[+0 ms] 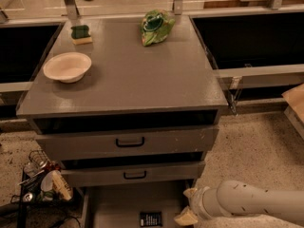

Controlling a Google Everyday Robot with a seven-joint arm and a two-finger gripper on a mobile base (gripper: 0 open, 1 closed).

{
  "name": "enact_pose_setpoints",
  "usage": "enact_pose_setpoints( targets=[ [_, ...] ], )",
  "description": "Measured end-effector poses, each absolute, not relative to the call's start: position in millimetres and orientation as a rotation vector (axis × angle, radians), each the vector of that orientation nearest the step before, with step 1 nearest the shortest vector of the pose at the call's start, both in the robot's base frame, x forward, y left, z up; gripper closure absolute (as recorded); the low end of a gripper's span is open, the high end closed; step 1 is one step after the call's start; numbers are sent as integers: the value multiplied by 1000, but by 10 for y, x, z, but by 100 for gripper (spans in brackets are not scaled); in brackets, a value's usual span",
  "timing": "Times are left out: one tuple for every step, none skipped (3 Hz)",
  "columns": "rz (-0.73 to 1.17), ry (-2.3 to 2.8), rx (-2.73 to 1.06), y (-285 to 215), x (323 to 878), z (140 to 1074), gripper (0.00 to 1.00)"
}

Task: Pick rxbar blueberry from bottom drawer and place on counter

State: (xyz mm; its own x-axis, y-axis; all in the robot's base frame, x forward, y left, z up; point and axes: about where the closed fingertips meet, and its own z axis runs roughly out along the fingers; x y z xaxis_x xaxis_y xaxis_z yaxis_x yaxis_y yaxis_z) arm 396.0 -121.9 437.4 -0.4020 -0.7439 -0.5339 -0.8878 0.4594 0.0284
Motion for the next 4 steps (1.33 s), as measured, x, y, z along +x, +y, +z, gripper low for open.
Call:
enact_pose_setpoints(
  targets=[
    [430, 2263, -1364, -1219, 3960, 4374, 0],
    [430, 2263, -1364, -1219, 3960, 4373, 0],
    [434, 2272, -1345, -1224, 3993, 4206, 0],
    [418, 2290, -1333, -1229, 4045, 3910, 0]
  ],
)
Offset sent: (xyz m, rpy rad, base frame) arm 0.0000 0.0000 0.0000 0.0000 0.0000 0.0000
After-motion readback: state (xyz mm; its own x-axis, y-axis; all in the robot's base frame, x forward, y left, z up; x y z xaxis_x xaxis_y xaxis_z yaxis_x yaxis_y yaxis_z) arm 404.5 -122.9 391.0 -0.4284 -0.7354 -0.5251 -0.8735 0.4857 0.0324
